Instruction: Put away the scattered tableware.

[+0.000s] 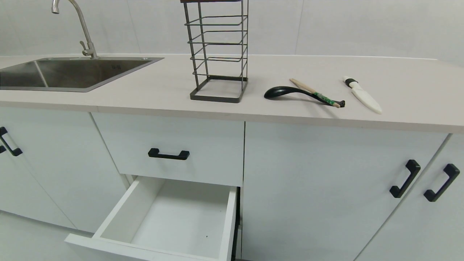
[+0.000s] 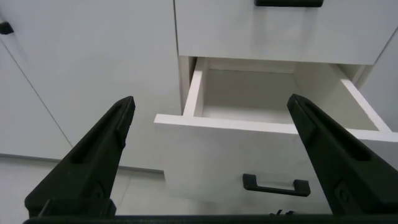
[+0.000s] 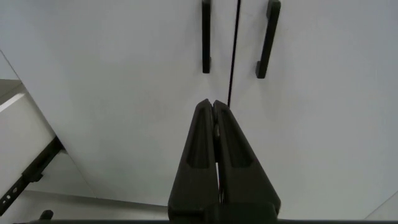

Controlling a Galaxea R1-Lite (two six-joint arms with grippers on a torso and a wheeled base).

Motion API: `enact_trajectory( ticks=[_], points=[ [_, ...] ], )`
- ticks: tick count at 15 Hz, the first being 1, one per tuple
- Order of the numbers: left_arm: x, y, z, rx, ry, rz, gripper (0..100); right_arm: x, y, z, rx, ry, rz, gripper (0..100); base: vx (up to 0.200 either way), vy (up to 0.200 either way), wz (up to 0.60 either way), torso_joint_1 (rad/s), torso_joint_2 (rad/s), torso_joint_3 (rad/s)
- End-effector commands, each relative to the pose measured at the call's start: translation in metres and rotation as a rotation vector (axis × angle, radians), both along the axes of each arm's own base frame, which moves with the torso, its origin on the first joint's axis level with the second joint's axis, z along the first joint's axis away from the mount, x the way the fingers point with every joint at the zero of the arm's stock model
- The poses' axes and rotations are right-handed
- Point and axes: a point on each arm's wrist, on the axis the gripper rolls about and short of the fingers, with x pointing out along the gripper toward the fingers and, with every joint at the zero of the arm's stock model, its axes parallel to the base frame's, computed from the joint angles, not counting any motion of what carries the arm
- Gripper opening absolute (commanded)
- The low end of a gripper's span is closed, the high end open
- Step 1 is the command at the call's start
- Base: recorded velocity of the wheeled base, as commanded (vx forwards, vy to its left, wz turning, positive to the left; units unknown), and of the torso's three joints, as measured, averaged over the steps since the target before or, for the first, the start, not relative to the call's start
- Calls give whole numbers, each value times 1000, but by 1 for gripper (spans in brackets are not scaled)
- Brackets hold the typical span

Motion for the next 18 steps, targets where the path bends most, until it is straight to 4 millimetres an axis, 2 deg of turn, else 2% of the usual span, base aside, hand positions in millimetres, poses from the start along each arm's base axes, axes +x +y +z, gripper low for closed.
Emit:
enact_trajectory(
  ticks=[1,4,11,15,18],
  points=[
    [0,0,0,0,1,0,100,0,0,0,-1,0,0,0,0,0,0,0,0,0],
    [0,0,0,1,1,0,100,0,0,0,-1,0,0,0,0,0,600,9,4,10],
    [0,0,0,-5,2,-3,100,0,0,0,-4,-2,0,0,0,0,0,0,0,0],
    [0,0,0,-5,2,-3,100,0,0,0,-2,-2,0,0,0,0,0,107,-207,-196],
    [0,0,0,-5,2,-3,100,0,0,0,-2,0,0,0,0,0,0,118,-518,-269]
  ],
)
